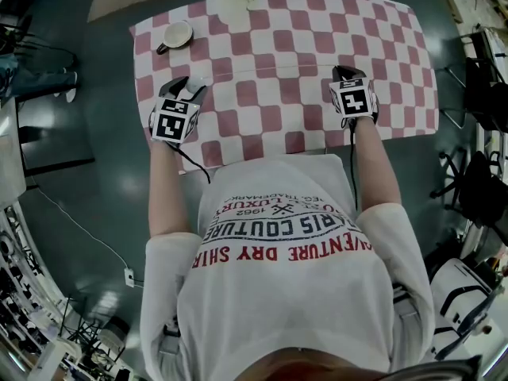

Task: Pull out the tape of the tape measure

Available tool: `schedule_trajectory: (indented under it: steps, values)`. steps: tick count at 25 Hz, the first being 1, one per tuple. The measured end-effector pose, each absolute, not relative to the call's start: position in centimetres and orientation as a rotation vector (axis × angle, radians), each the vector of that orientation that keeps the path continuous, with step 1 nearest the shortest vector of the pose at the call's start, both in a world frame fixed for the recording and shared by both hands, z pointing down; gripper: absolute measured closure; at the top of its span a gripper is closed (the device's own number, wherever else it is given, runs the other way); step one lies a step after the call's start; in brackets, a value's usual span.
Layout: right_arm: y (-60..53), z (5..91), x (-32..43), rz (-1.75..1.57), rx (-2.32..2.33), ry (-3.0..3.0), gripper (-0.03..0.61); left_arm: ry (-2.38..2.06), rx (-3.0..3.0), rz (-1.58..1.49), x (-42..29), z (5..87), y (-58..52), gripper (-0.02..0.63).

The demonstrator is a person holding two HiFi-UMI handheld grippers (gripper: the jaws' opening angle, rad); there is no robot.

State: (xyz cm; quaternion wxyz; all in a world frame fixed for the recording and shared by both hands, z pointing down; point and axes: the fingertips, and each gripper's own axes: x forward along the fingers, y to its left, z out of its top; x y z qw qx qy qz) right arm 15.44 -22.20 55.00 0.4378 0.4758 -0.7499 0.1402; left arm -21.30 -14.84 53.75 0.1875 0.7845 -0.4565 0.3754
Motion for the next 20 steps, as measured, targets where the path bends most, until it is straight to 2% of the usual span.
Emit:
schedule_trajectory:
  steps: [20]
  values:
    - [-21.4, 59.8, 14.8, 0.473, 1.094, -1.846, 0.548, -1.249, 2.128, 1.025, -20.7, 57.4, -15.4, 0.383]
